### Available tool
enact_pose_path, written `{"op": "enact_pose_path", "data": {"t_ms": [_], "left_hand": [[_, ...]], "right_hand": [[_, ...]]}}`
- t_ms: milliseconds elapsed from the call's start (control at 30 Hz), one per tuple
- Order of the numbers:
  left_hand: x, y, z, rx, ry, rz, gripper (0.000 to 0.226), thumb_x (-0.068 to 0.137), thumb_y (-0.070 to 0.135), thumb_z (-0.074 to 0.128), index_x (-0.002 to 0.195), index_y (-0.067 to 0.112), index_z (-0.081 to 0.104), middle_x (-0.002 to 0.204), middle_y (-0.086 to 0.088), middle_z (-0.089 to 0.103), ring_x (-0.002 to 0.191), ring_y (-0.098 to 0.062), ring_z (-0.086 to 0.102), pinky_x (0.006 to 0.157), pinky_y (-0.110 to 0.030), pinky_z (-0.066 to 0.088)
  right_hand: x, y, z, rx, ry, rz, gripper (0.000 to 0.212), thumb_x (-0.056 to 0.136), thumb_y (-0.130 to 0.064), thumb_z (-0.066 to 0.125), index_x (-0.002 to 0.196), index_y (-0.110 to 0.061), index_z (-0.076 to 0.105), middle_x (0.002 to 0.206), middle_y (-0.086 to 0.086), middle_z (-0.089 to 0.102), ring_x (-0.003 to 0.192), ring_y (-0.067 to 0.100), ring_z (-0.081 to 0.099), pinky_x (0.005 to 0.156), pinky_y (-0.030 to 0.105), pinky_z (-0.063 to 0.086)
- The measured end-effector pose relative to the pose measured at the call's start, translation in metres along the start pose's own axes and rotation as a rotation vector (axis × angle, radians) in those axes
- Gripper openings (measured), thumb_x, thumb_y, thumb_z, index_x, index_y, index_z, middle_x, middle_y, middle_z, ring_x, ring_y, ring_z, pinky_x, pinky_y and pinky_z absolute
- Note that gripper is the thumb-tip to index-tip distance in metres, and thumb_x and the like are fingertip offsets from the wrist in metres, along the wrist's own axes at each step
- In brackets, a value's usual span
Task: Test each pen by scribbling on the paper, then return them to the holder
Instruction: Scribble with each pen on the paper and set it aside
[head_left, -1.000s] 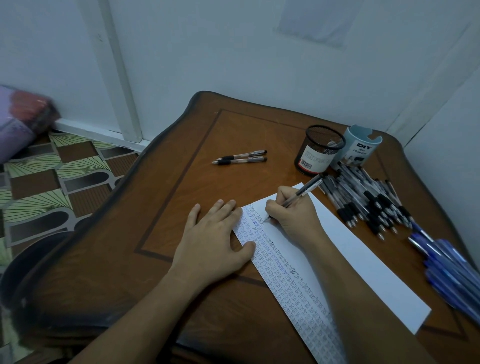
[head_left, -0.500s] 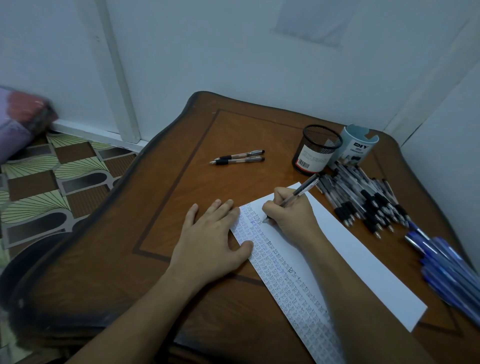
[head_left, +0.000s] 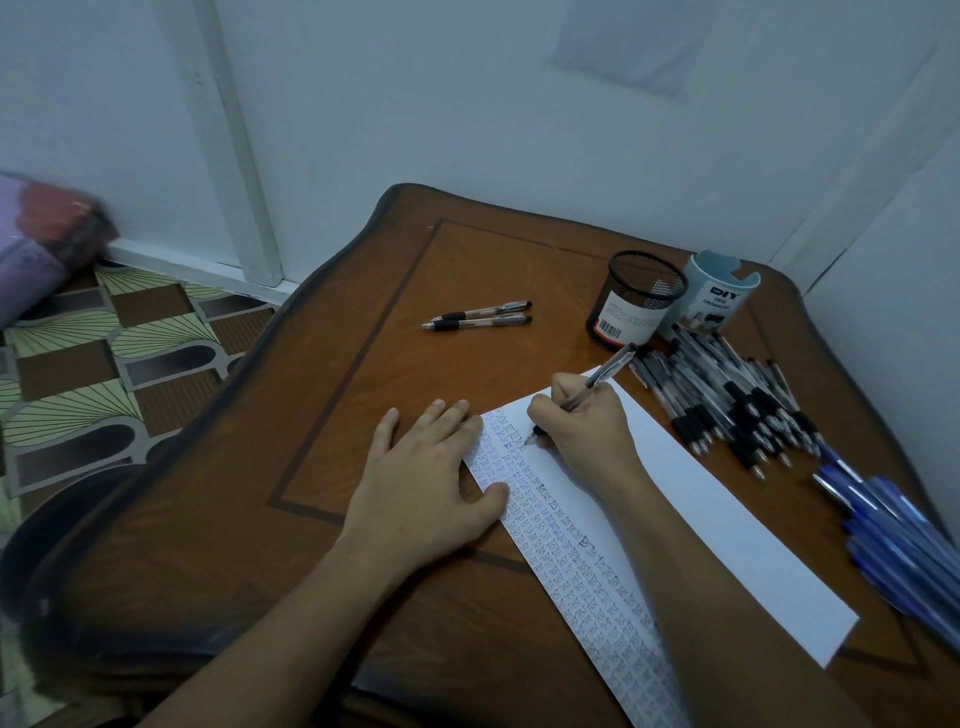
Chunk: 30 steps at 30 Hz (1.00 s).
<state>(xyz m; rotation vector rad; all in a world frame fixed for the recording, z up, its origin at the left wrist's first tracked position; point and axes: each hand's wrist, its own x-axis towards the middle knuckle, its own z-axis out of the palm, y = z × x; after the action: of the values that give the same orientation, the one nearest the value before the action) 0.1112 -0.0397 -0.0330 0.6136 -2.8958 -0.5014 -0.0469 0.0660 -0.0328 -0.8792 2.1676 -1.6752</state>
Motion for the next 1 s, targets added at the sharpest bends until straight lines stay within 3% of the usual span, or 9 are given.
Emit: {"op": "enact_pose_path", "data": {"t_ms": [200,300,400,567,733,833,1000], "left_hand": [[0.0003,-0.0011,0.0011,0.012,-0.004,-0.001,0.090,0.073,0.074,0.017,0.153,0.034,0.026,0.162,0.015,0.014,0.149,-0.003,0.004,0.119,-0.040,-0.007],[0.0008,-0.0006,0.0002,-0.001,-0.009,-0.003,0.089,0.074,0.073,0.020,0.153,0.033,0.026,0.162,0.014,0.014,0.149,-0.004,0.004,0.119,-0.040,-0.008],[0.0004,-0.0003,0.0000,0.007,-0.013,-0.003,0.089,0.074,0.074,0.019,0.153,0.033,0.025,0.162,0.014,0.013,0.149,-0.003,0.004,0.119,-0.040,-0.008],[-0.0001,-0.0004,0.0004,0.004,-0.008,0.000,0.087,0.076,0.073,0.021,0.153,0.033,0.026,0.162,0.014,0.014,0.149,-0.004,0.004,0.119,-0.041,-0.007],[0.0009,-0.0012,0.0022,0.003,0.007,0.000,0.091,0.072,0.074,0.016,0.152,0.033,0.028,0.162,0.014,0.016,0.149,-0.003,0.006,0.120,-0.042,-0.005],[0.0007,-0.0012,0.0023,0.008,0.005,0.004,0.091,0.072,0.074,0.016,0.153,0.033,0.027,0.162,0.014,0.015,0.149,-0.004,0.005,0.119,-0.042,-0.005],[0.0010,-0.0015,0.0014,0.006,0.000,0.004,0.091,0.072,0.075,0.016,0.153,0.033,0.026,0.162,0.015,0.015,0.149,-0.003,0.005,0.119,-0.041,-0.006]], "right_hand": [[-0.0012,-0.0022,-0.0020,-0.006,-0.057,0.042,0.045,0.076,-0.005,0.062,0.052,-0.023,0.027,0.053,-0.002,0.024,0.052,0.014,0.038,0.056,0.036,0.029],[-0.0006,-0.0031,-0.0022,0.020,-0.014,0.037,0.046,0.081,0.005,0.060,0.054,-0.017,0.029,0.051,-0.002,0.027,0.044,0.009,0.045,0.053,0.031,0.037],[-0.0006,-0.0033,-0.0016,0.020,0.009,0.024,0.046,0.082,0.005,0.060,0.054,-0.016,0.030,0.051,-0.001,0.029,0.050,0.016,0.050,0.052,0.030,0.041],[-0.0008,-0.0033,-0.0023,0.003,-0.041,0.045,0.047,0.081,0.003,0.060,0.054,-0.019,0.029,0.054,0.002,0.026,0.049,0.014,0.041,0.054,0.031,0.034],[-0.0017,-0.0032,-0.0016,0.038,-0.001,0.037,0.042,0.082,0.004,0.060,0.057,-0.012,0.031,0.057,0.007,0.028,0.046,0.009,0.047,0.054,0.032,0.039],[-0.0005,-0.0025,-0.0021,0.030,-0.051,0.044,0.045,0.080,0.006,0.058,0.055,-0.016,0.029,0.053,0.002,0.026,0.045,0.007,0.040,0.054,0.031,0.034],[0.0042,-0.0003,-0.0098,0.235,0.073,0.115,0.044,0.092,0.001,0.059,0.056,-0.014,0.040,0.048,-0.005,0.045,0.043,0.008,0.049,0.047,0.026,0.042]]}}
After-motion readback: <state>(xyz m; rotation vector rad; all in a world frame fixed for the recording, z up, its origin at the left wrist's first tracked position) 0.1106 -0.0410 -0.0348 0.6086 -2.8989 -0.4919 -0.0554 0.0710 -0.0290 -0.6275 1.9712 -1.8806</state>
